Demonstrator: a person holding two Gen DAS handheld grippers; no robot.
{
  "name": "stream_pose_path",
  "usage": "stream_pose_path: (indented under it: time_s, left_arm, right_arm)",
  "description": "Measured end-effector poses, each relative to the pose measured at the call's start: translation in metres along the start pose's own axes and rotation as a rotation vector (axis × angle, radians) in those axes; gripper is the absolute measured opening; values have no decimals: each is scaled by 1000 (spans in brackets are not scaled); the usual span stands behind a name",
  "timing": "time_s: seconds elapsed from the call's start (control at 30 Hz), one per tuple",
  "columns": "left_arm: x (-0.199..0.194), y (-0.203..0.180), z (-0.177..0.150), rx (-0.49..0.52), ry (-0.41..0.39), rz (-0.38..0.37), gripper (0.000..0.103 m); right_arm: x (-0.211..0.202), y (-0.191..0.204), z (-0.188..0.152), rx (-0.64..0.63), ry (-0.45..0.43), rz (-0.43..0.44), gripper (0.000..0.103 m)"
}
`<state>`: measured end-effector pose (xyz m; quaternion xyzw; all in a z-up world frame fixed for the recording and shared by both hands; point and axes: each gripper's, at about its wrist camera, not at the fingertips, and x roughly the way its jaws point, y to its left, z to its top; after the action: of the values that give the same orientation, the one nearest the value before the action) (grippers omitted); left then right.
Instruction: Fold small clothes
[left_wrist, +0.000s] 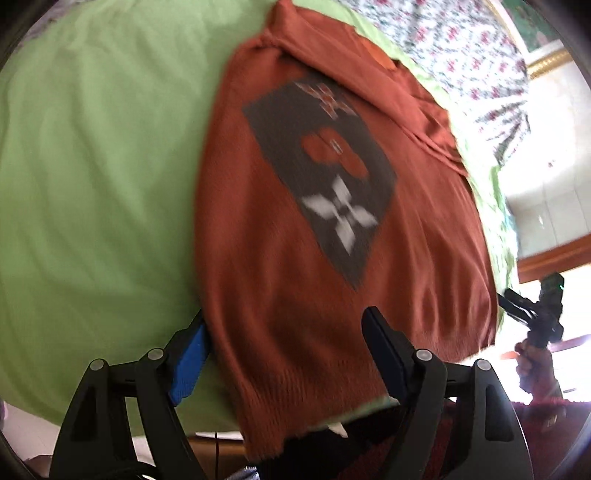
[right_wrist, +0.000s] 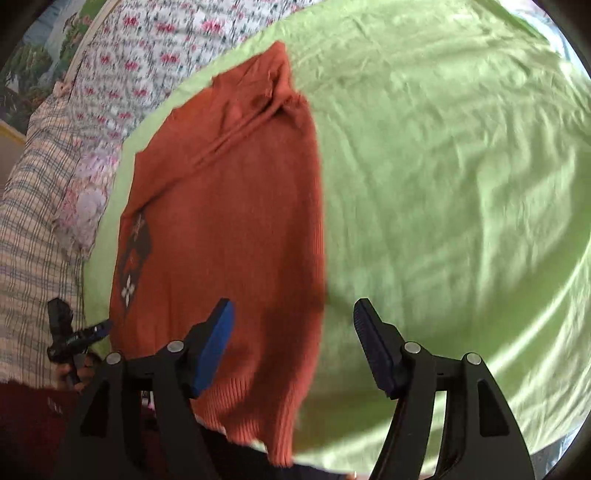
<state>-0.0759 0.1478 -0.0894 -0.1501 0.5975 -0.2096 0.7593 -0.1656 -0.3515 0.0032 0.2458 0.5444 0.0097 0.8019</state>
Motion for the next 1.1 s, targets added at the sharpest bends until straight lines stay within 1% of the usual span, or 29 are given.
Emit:
stream_pose_path:
  time_s: [0.03, 0.1, 0.13, 0.17, 0.2, 0.23, 0.27, 0.3, 0.33, 0.37, 0.4, 0.43, 0.47, 0.5, 0.57, 0.63, 0.7, 0.73, 0.8, 0.87, 0.93, 1.0, 1.1]
  left_arm:
    - [-1, -1, -4, 10, 2, -5, 78]
    - [-1, 0, -9, 16, 1, -22, 77]
    - [-2, 0, -10, 14, -1, -29, 71]
    - [-2, 2, -10, 12, 0, -34, 60]
    - [-3, 5, -11, 9, 3, -41, 54]
    - [-3, 8, -11, 1, 8, -50, 44]
    - [-2, 11, -11, -8, 13, -60, 41]
    - [-2, 14, -11, -22, 15, -76, 40]
    - [-3, 19, -11, -42, 17, -104, 40]
    - [-4, 21, -11, -55, 18, -118, 40]
    - [-4, 23, -11, -63, 19, -129, 39]
    - [-4, 24, -12, -65, 19, -133, 39]
    - [-4, 25, -13, -61, 21, -136, 39]
    - [-4, 23, -13, -55, 25, -138, 39]
    - [-3, 22, -16, -42, 42, -148, 39]
    - [-2, 18, -19, -29, 54, -155, 38]
    - [-1, 14, -20, -7, 55, -118, 10]
    - [0, 12, -22, -6, 58, -105, 6]
    - [-3, 10, -23, 4, 40, -99, 6]
    - [-10, 5, -23, 16, 16, -100, 6]
    - [-20, 0, -19, 7, -12, -123, 5]
    - [-29, -4, -12, 2, -40, -149, 5]
    - [-42, -12, 5, 7, -88, -168, 5]
  right_arm:
    - [2, -1, -8, -8, 28, 10, 68]
    - [6, -3, -17, -16, 56, 47, 67]
    - [9, -2, -22, -22, 66, 86, 66]
    - [11, 0, -26, -29, 72, 113, 65]
    - [13, 3, -29, -37, 82, 144, 63]
    - [17, 6, -31, -44, 94, 177, 60]
    - [21, 8, -33, -52, 101, 191, 59]
    - [23, 9, -35, -57, 102, 192, 58]
    - [23, 8, -36, -60, 94, 186, 50]
    - [23, 4, -35, -44, 83, 181, 40]
    - [23, 0, -36, -27, 77, 183, 35]
    - [22, -6, -36, -2, 69, 183, 22]
    - [22, -12, -36, 19, 66, 176, 11]
    - [23, -14, -36, 30, 68, 169, 10]
    - [24, -17, -37, 44, 71, 187, 10]
    - [26, -15, -38, 42, 91, 201, 10]
    - [28, -14, -39, 26, 104, 204, 10]
    - [28, -13, -40, 20, 107, 208, 10]
    - [27, -10, -41, 4, 106, 209, 8]
    - [21, -9, -42, 13, 88, 238, 8]
    - [15, -6, -41, 24, 65, 272, 7]
    - [10, -3, -38, 39, 46, 299, 7]
    - [3, 2, -29, 70, 5, 351, 7]
